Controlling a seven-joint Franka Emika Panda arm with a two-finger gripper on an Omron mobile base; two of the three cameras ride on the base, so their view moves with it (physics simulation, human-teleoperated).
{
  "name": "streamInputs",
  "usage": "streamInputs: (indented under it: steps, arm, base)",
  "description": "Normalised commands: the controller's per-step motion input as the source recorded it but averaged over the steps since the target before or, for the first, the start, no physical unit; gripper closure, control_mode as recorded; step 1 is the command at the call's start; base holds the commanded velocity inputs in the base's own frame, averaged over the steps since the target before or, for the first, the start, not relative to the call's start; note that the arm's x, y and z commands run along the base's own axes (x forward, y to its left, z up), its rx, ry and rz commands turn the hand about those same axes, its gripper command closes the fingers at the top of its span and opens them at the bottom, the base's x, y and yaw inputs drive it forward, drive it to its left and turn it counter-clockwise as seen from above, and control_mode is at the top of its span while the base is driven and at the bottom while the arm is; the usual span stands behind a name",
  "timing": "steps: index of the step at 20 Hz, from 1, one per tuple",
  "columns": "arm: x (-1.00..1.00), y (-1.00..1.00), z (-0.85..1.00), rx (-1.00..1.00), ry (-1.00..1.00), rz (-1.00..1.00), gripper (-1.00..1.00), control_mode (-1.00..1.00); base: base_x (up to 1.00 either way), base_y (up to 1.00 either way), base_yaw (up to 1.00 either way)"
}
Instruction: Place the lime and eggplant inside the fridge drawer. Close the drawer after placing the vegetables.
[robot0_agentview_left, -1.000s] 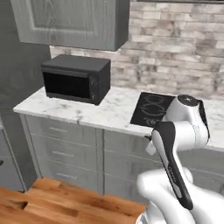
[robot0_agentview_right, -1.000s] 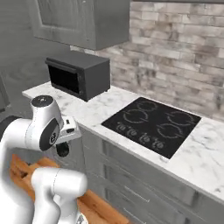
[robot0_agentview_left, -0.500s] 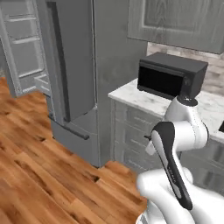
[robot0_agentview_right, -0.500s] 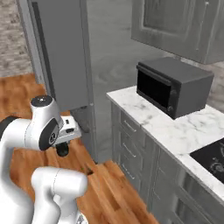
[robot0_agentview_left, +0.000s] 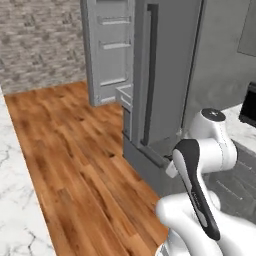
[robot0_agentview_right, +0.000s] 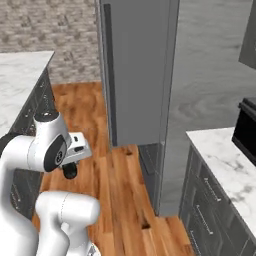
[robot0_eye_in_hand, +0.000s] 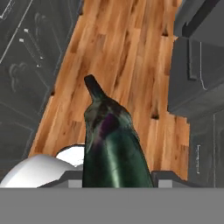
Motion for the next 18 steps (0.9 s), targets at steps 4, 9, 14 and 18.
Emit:
streamInputs:
  steps: [4,9,14,18]
  arm:
    - [0.00,0.00,0.00,0.00,0.00,0.00,1.00,1.00]
    - [0.00,0.00,0.00,0.00,0.00,0.00,1.00,1.00]
    - [0.00,0.00,0.00,0.00,0.00,0.00,1.00,1.00]
    - [0.00,0.00,0.00,0.00,0.00,0.00,1.00,1.00]
  base:
    - [1.00,0.16,0.39]
    - [0.99,0.20,0.30]
    - [0.84,0.22,-0.03]
    - [0.66,0.47,-0.27]
